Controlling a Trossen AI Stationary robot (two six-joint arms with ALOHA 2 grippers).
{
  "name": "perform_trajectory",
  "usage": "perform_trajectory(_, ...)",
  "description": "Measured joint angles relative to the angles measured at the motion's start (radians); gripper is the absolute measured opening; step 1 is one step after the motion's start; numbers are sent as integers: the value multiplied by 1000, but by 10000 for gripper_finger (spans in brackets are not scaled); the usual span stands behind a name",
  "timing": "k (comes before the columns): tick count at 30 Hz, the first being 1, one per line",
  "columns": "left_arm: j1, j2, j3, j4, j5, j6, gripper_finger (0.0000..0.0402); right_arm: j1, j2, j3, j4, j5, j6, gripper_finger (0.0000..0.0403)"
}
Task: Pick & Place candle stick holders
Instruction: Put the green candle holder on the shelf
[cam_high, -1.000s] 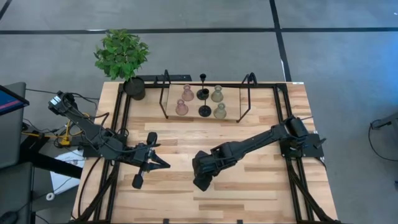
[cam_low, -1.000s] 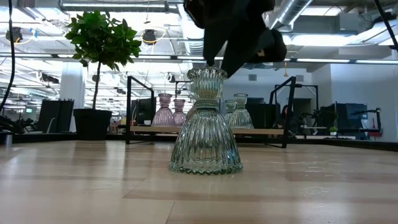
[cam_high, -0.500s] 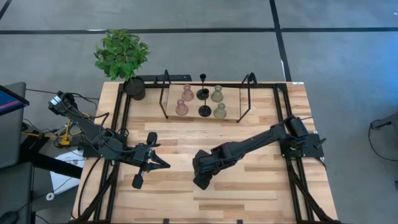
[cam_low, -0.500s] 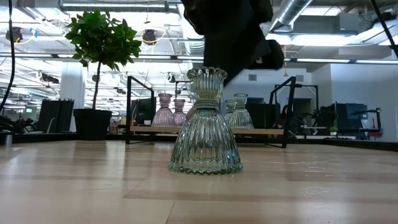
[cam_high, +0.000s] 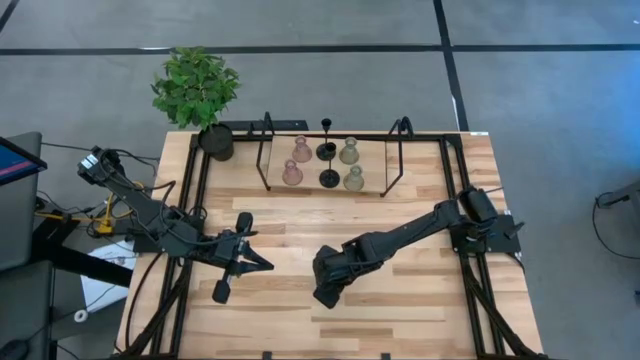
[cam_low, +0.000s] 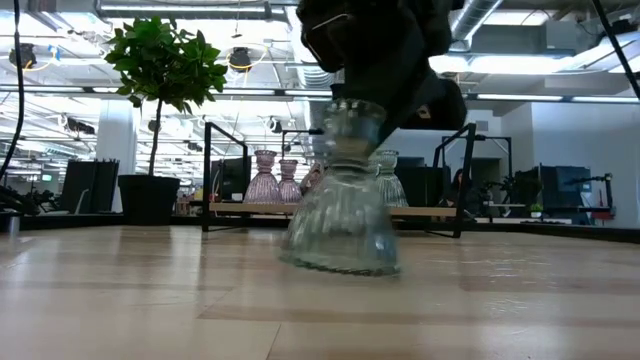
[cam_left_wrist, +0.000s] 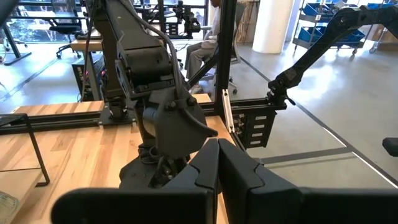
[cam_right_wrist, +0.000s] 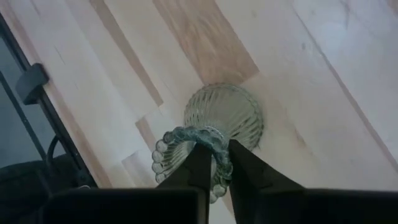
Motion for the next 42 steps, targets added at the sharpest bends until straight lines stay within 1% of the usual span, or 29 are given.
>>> perform_trajectory(2,0,0,0,0,0,0,10,-1,-1,1,7,-1,-14,16)
perform_trajectory(5,0,0,0,0,0,0,10,-1,-2,1,1,-10,-16,21)
perform_trajectory(7,0,0,0,0,0,0,10,-1,-2,20,-50,-24,-26,15)
perform_trajectory(9,0,0,0,0,0,0,10,-1,1,58,-142,-26,-59,15)
perform_trajectory(14,0,0,0,-1,0,0,10,-10,-7,189,-304,-33,-115,15)
perform_trajectory(17,0,0,0,-1,0,0,10,-29,-24,263,-351,-35,-137,15)
perform_trajectory(23,0,0,0,-2,0,-3,10,-66,-137,337,-450,-12,-143,15)
perform_trajectory(30,0,0,0,-4,0,-7,10,-132,-282,431,-627,100,-117,15)
perform_trajectory(33,0,0,0,-4,0,-6,10,-184,-322,468,-684,111,-119,15)
perform_trajectory(37,0,0,0,-3,0,-1,10,-293,-353,484,-745,131,-183,15)
perform_trajectory(42,14,0,0,-3,0,0,10,-473,-358,483,-799,71,-349,15)
